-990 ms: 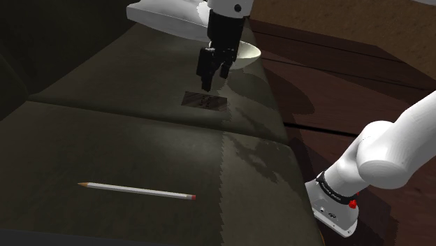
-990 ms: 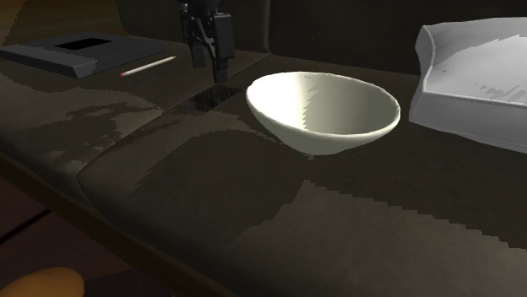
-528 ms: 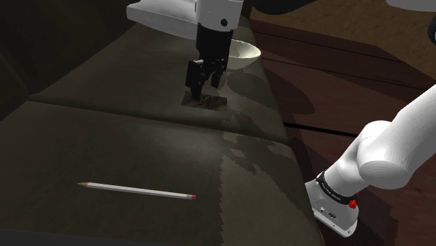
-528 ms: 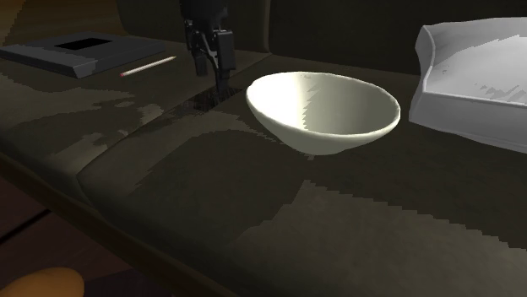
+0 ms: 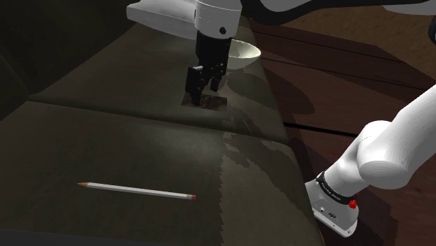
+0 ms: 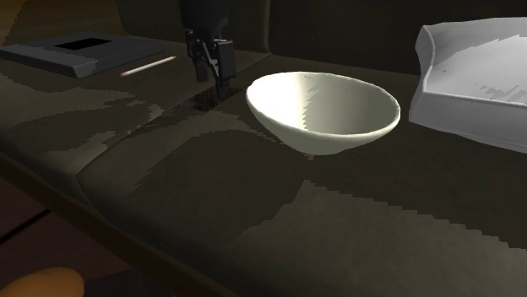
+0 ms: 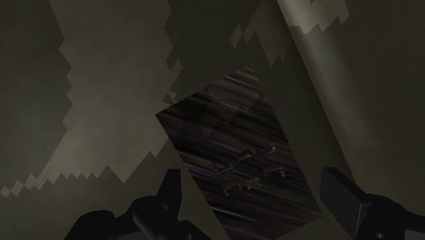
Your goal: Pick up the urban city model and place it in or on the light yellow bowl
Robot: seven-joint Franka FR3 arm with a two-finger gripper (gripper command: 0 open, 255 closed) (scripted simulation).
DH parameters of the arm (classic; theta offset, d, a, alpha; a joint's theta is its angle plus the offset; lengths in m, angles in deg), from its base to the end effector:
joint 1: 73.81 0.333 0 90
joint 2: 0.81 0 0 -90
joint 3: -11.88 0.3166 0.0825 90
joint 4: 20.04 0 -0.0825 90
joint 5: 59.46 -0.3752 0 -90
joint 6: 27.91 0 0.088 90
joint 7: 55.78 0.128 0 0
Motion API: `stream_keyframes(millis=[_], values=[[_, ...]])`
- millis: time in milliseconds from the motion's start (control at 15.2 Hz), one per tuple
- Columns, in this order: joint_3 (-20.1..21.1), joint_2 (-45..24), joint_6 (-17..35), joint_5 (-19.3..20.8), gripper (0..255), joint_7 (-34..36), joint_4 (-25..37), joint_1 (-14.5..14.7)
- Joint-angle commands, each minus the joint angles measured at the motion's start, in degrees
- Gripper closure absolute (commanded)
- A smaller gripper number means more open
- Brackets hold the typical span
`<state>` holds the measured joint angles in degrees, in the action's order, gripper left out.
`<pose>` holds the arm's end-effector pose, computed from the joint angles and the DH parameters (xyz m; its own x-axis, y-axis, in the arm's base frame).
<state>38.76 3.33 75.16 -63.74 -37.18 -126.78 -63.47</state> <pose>0.4173 0.3338 0.5219 0.9531 0.3025 -0.0125 0.3018 -0.9526 -0.0381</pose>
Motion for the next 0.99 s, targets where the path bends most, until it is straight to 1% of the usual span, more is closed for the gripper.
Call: stream_keyframes(millis=[0, 66, 660, 924], values=[[0.00, 0.00, 0.00, 0.00, 0, 0.00, 0.00, 0.00], [0.00, 0.00, 0.00, 0.00, 255, 0.00, 0.00, 0.00], [0.00, 0.01, 0.01, 0.00, 255, 0.00, -0.01, 0.00], [-0.05, -0.04, -3.07, 0.07, 255, 0.14, 3.11, -0.04]])
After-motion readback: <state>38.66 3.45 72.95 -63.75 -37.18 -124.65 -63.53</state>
